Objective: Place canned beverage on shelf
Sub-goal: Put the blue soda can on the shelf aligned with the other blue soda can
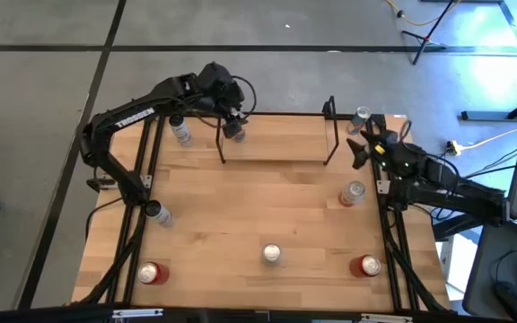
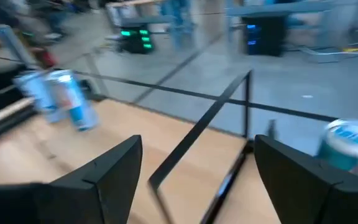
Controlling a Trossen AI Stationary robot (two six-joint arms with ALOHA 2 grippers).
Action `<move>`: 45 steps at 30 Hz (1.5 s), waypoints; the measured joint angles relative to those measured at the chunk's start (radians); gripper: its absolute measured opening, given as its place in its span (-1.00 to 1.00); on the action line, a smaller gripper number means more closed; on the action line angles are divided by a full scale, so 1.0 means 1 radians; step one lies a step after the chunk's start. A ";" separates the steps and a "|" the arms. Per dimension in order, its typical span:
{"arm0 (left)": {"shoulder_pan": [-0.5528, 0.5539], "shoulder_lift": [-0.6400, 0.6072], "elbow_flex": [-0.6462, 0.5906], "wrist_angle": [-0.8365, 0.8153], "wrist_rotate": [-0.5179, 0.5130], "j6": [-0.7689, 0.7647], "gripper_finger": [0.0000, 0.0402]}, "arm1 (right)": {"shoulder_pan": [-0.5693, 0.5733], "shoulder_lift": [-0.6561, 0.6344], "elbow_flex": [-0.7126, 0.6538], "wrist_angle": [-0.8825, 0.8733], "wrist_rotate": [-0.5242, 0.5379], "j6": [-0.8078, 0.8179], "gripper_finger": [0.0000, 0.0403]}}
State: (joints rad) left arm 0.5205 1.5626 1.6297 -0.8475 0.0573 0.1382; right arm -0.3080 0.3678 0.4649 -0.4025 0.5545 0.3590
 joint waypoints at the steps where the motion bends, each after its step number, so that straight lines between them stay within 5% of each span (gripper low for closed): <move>1: 0.002 -0.016 -0.021 0.009 0.016 0.006 0.34 | 0.000 0.048 0.027 -0.002 0.035 0.001 0.47; 5: 0.030 -0.091 -0.141 0.095 0.089 0.033 0.34 | -0.022 0.257 0.160 -0.058 0.163 0.001 0.47; 9: 0.069 -0.171 -0.268 0.196 0.152 0.029 0.34 | -0.127 0.459 0.313 -0.162 0.177 0.008 0.47; 18: 0.117 -0.255 -0.371 0.260 0.170 0.084 0.34 | -0.450 0.760 0.541 -0.355 -0.003 0.106 0.47; 24: 0.113 -0.255 -0.371 0.259 0.173 0.159 0.34 | -0.590 0.824 0.552 -0.430 -0.123 0.209 0.47; 45: 0.108 -0.255 -0.371 0.266 0.173 0.217 0.34 | -0.563 0.984 0.552 -0.413 0.113 0.374 0.47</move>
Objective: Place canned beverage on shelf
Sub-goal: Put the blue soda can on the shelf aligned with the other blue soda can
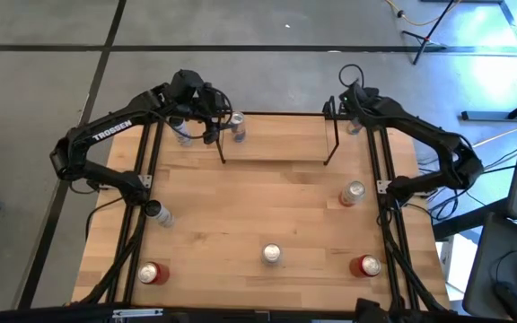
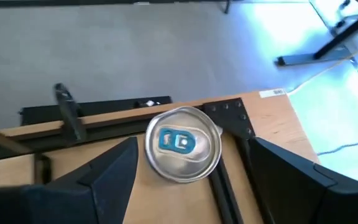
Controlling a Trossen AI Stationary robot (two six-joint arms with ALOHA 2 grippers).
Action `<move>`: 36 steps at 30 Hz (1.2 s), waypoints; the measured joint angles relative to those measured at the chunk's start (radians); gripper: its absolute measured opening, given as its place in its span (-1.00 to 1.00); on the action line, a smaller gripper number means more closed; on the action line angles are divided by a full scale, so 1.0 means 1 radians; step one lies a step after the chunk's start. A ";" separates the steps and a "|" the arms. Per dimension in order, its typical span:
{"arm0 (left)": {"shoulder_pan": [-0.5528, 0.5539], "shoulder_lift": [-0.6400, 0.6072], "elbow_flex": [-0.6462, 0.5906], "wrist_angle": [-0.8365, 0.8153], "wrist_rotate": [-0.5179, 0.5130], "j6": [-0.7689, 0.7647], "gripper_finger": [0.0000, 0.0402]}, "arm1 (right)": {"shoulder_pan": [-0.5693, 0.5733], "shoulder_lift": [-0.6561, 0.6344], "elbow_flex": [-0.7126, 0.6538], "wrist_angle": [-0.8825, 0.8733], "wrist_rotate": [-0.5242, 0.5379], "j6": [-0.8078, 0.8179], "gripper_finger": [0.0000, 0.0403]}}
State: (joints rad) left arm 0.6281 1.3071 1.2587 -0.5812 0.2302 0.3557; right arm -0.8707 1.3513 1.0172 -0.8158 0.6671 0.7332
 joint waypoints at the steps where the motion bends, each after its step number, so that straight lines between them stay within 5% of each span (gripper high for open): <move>1: 0.000 0.000 0.000 0.000 0.000 0.006 0.34 | 0.000 0.008 0.000 -0.004 0.007 0.001 0.47; 8: 0.000 0.000 0.000 0.000 0.000 0.034 0.34 | 0.000 0.049 0.000 0.004 0.070 0.047 0.47; 32: 0.000 0.000 0.000 0.000 -0.005 0.086 0.34 | -0.060 0.181 0.000 0.036 -0.073 0.111 0.47; 36: 0.000 0.000 0.000 -0.001 -0.005 0.086 0.34 | -0.059 0.181 0.000 0.040 -0.073 0.112 0.30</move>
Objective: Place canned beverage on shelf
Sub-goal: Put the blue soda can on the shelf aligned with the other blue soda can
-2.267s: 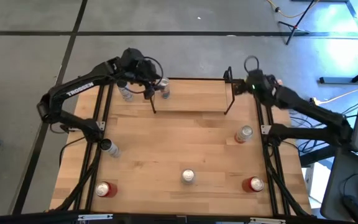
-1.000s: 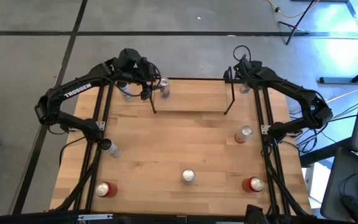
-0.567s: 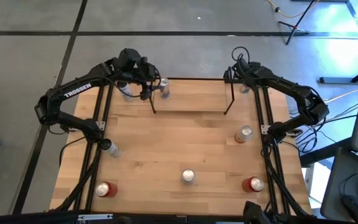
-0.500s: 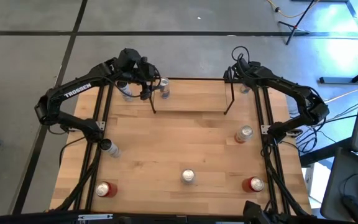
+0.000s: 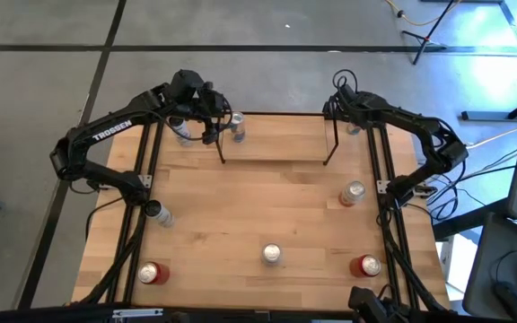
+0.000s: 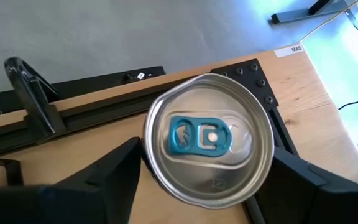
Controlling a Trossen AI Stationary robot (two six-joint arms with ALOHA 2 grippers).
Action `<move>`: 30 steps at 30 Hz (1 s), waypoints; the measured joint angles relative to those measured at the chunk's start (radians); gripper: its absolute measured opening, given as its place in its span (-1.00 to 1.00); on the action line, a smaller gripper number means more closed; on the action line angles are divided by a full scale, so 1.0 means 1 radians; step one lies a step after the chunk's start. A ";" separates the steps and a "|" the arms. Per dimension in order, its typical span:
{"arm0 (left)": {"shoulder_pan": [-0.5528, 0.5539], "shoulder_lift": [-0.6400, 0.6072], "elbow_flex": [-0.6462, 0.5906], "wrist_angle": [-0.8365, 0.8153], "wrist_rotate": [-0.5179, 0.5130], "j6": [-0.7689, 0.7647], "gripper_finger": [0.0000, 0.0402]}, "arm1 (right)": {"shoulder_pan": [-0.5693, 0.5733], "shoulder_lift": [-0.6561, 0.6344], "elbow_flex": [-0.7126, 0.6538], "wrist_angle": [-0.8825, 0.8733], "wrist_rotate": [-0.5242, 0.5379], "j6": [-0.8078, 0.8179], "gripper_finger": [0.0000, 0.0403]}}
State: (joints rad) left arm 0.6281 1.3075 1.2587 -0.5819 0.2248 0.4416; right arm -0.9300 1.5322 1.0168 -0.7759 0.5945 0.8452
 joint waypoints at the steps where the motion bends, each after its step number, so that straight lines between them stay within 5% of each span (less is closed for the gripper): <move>1: 0.000 0.000 0.000 0.000 0.000 0.000 0.34 | 0.000 -0.001 0.000 0.000 0.001 0.000 0.22; 5: 0.000 0.000 0.000 0.000 0.000 -0.013 0.34 | 0.000 -0.001 0.000 -0.001 0.009 -0.004 -0.06; 15: 0.000 0.000 0.000 0.000 -0.007 -0.013 0.34 | 0.001 -0.041 0.034 -0.055 0.011 -0.108 -0.06; 30: -0.028 0.000 0.000 0.000 -0.107 -0.065 0.34 | 0.129 -0.155 0.474 -0.318 0.038 -0.391 -0.07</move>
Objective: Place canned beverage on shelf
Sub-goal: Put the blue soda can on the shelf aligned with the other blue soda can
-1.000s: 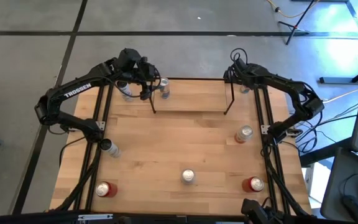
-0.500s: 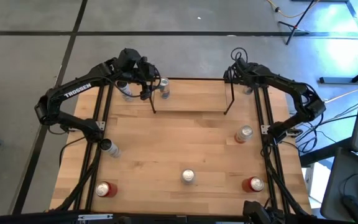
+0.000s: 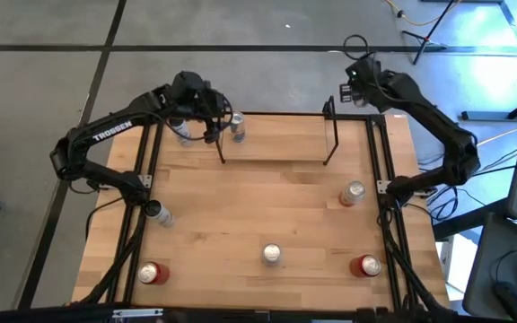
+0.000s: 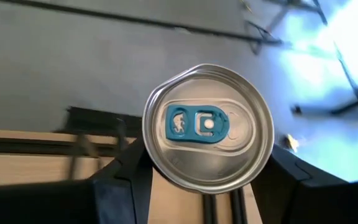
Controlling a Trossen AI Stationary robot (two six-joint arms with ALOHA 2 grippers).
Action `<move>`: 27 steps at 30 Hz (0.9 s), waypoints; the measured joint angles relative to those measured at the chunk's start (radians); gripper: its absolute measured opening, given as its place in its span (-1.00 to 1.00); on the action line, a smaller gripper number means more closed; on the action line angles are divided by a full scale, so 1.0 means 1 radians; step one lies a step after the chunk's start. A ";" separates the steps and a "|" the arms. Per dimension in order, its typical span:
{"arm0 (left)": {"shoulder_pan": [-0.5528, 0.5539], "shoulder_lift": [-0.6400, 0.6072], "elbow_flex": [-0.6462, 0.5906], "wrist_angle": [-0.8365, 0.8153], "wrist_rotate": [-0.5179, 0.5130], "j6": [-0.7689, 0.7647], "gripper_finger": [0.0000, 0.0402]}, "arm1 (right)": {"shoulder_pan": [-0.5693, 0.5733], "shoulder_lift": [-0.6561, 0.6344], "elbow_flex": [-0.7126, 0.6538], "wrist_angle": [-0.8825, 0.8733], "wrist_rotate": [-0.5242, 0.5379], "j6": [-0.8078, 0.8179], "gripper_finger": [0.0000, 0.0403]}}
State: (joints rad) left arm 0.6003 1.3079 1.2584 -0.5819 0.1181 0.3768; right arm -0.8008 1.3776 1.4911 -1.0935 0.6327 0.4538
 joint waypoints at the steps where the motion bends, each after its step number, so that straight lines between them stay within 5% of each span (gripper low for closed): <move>1: -0.006 0.000 0.000 0.000 0.001 -0.007 0.34 | 0.025 -0.005 0.022 -0.004 0.001 -0.010 -0.07; 10: -0.097 -0.002 0.000 -0.001 0.003 -0.129 0.34 | 0.301 -0.032 0.102 0.041 -0.115 -0.095 -0.07; 27: -0.407 -0.052 0.000 -0.217 -0.190 -0.633 0.34 | 0.778 0.108 -0.134 0.405 -0.319 -0.107 -0.08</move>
State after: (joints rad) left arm 0.1928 1.2559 1.2579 -0.7990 -0.0723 -0.2565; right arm -0.0231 1.4860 1.3567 -0.6883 0.3133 0.3467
